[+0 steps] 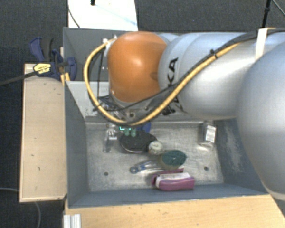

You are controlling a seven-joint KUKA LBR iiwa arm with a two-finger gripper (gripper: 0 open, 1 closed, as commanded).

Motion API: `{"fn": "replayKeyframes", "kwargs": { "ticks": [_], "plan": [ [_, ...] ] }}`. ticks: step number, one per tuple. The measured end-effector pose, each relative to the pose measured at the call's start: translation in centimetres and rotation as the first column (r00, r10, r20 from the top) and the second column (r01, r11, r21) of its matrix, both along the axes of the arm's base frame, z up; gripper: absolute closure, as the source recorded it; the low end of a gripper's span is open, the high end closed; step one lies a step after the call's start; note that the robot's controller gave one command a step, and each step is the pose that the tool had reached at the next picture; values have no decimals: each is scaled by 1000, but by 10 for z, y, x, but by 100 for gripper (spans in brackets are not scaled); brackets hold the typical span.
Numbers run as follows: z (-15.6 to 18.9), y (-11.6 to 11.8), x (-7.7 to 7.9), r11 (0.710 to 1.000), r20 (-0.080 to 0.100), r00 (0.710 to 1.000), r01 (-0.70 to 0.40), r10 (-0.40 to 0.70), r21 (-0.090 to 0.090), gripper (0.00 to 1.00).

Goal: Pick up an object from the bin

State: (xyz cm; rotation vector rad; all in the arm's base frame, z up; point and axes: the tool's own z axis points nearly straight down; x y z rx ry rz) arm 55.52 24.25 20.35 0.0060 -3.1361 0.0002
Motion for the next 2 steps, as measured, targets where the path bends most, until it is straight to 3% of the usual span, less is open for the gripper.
{"fn": "replayKeyframes", "kwargs": {
  "ticks": [1,2],
  "plan": [
    [-46,-53,7,968,4,968,-250,250,-1,0],
    [-123,-139,9,956,3,956,-294,294,-2,0]
  ]
}}
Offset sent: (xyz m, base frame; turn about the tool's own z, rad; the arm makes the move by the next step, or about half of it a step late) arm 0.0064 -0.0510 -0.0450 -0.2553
